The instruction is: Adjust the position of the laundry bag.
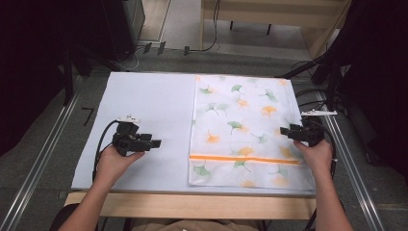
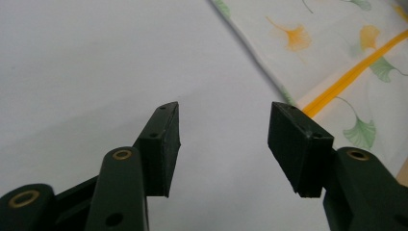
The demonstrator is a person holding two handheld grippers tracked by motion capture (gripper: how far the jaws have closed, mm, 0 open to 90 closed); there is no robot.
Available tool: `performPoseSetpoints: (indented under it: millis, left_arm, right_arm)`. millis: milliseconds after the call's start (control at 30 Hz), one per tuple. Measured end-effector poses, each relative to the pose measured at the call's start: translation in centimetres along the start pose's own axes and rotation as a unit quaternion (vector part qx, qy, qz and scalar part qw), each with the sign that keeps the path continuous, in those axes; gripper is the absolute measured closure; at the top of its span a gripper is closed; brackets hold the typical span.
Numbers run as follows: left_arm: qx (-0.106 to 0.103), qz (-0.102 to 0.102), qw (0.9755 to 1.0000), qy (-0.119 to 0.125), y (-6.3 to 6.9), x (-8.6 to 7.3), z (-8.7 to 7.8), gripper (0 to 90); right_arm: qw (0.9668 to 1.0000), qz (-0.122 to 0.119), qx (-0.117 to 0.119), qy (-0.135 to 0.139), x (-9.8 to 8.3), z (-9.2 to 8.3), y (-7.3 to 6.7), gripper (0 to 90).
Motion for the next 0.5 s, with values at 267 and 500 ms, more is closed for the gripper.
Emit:
performPoseSetpoints:
  millis: [267,500]
  left_arm:
    - [-0.005,0.024,0.9996,-0.01,1.8,0.5,2.0,45.2]
    - [-0.011,0.041,0.9988,-0.022,3.2,0.3,4.3,43.8]
  right_arm:
    - [0.9997,0.018,-0.015,-0.006,-0.8,-0.3,1.6,47.8]
    - [0.9995,0.018,-0.022,-0.011,-1.3,-0.3,2.1,46.3]
Point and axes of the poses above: each handheld gripper's, and its own axes: z roughly forward along the jaws, x roughly out of its top, y roughly to its right, the point moved 8 cm from there along z, roughly forward along the jaws, and after that the axes turned 8 degrees about -x, right-handed, at the moved point
